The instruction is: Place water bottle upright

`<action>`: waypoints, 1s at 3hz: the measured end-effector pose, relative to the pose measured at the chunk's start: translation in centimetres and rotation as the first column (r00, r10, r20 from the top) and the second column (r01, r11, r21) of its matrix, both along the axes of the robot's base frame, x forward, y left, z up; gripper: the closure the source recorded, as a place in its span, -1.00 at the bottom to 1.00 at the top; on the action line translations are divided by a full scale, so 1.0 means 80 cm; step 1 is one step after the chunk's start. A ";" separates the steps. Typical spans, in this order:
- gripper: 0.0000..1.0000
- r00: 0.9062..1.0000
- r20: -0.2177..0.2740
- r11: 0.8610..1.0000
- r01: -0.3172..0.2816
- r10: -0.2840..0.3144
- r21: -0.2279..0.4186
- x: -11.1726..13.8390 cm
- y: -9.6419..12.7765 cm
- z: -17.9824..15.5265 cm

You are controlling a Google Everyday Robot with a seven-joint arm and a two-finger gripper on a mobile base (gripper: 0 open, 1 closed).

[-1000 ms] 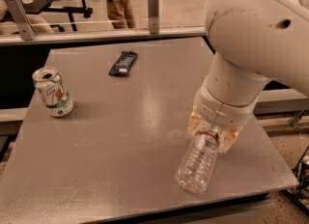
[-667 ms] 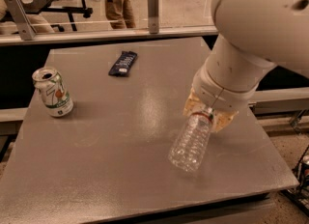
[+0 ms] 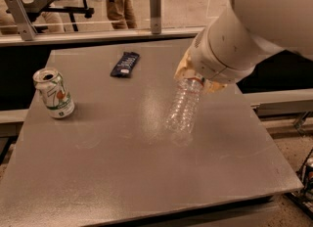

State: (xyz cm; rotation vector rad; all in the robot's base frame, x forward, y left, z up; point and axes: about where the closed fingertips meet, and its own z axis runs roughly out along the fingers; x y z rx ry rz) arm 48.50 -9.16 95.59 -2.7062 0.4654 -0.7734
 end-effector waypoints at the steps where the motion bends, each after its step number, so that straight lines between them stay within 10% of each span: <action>1: 1.00 0.999 0.039 1.000 -0.013 0.013 0.008 0.006 0.006 0.011; 3: 1.00 0.977 0.168 0.988 -0.118 0.133 -0.099 0.012 0.010 0.039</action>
Offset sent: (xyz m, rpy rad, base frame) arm -0.0007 0.0134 0.0155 -0.0253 -0.0849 0.0711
